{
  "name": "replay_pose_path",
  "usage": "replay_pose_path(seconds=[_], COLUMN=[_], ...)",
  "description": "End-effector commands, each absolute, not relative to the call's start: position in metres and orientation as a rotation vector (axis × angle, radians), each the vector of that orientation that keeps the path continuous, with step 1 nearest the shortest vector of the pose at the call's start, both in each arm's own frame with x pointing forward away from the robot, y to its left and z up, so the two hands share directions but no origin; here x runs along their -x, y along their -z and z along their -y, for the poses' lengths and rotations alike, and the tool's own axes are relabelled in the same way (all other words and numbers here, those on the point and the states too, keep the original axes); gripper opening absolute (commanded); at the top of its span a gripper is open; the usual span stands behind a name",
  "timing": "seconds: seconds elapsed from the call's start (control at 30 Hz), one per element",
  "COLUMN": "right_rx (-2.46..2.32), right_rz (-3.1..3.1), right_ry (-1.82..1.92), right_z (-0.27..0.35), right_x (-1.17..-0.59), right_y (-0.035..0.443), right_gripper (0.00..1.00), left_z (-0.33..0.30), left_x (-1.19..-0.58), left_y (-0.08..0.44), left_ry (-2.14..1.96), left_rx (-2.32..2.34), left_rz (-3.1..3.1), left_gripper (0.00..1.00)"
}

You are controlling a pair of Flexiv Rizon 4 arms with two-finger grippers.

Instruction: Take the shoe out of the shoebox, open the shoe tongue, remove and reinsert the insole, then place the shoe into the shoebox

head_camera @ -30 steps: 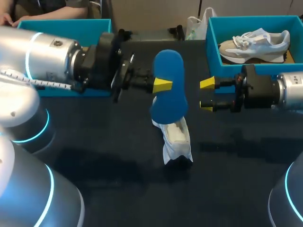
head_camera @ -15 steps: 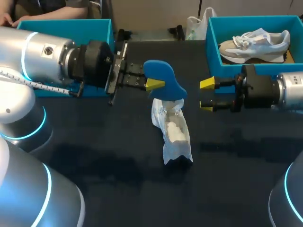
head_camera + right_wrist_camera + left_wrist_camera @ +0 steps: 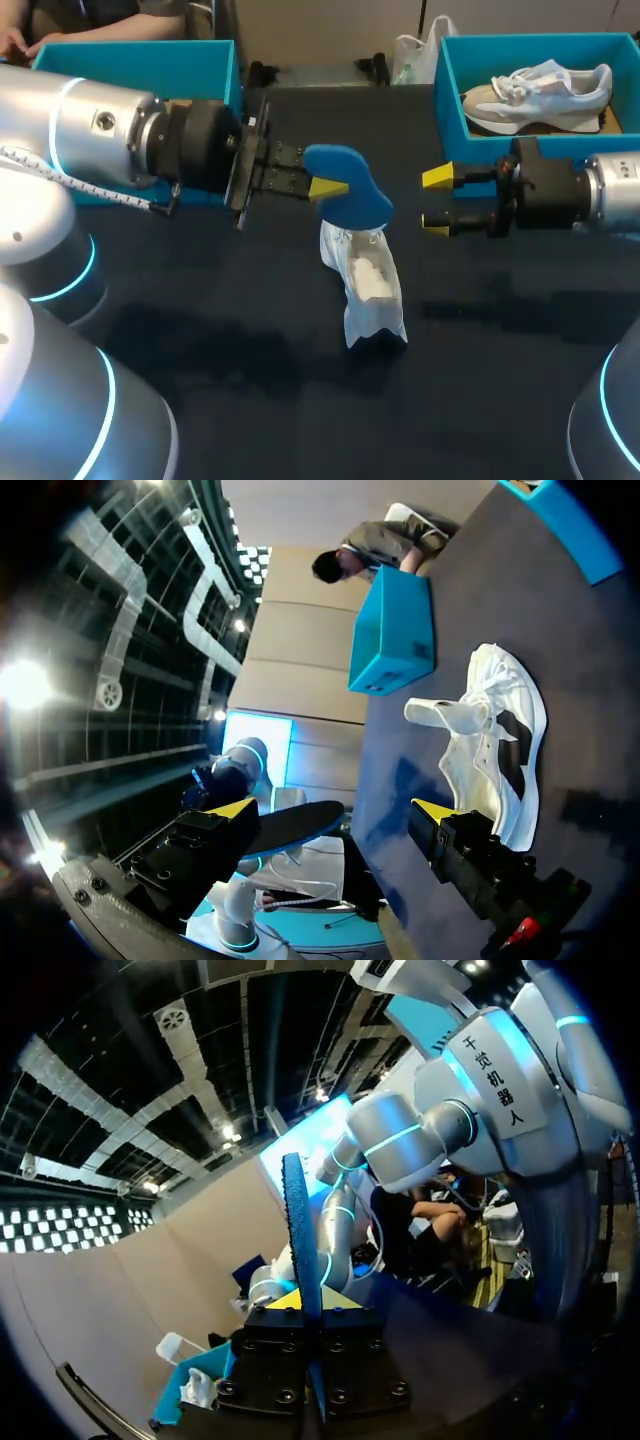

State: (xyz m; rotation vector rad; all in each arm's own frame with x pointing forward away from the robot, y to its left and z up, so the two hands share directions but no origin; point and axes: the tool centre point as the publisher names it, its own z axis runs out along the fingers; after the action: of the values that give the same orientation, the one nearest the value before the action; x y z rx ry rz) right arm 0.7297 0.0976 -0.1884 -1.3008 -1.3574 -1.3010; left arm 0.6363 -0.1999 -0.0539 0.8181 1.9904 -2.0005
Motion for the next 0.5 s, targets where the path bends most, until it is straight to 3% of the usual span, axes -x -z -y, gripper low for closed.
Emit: replay_pose_path(seconds=[0.03,0.5], right_rx=[1.302,1.288], right_rz=[1.357,1.282], right_ry=[1.301,1.328], right_z=[-0.099,-0.097], right_x=[-0.730,-0.731], right_y=[0.189,0.183], right_gripper=[1.00,1.00], left_z=[0.195,0.189], left_x=[-0.638,-0.645], left_y=[0.064,0.096], left_ry=[1.880,1.368], left_rx=[-0.944,-1.309], left_rz=[-1.867,-1.510], left_gripper=[0.00,0.00])
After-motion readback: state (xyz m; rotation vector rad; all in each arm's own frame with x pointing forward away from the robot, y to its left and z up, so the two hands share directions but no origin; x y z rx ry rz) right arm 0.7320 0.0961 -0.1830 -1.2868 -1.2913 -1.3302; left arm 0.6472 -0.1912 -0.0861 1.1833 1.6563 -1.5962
